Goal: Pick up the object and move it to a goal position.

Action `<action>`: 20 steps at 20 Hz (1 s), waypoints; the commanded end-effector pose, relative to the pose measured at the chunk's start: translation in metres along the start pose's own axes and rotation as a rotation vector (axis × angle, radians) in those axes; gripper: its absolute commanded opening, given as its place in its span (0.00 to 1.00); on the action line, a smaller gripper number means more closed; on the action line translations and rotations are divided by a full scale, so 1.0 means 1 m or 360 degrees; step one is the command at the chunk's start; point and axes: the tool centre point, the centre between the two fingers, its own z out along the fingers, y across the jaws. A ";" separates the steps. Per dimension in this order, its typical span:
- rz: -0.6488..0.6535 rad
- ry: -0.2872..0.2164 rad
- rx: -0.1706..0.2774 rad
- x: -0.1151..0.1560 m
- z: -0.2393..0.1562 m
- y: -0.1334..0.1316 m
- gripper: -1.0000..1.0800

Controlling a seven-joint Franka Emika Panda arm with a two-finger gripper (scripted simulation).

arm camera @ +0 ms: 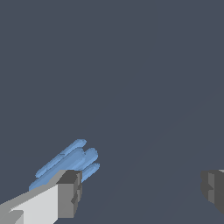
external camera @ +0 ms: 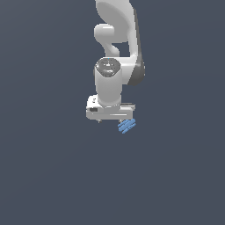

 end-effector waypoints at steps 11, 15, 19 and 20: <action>0.0075 -0.0001 0.0048 0.000 0.009 0.005 0.96; 0.0074 -0.0001 0.0047 0.000 0.009 0.005 0.96; 0.0099 0.0000 0.0046 -0.001 0.010 0.003 0.96; 0.0111 0.0000 0.0046 -0.001 0.011 0.002 0.96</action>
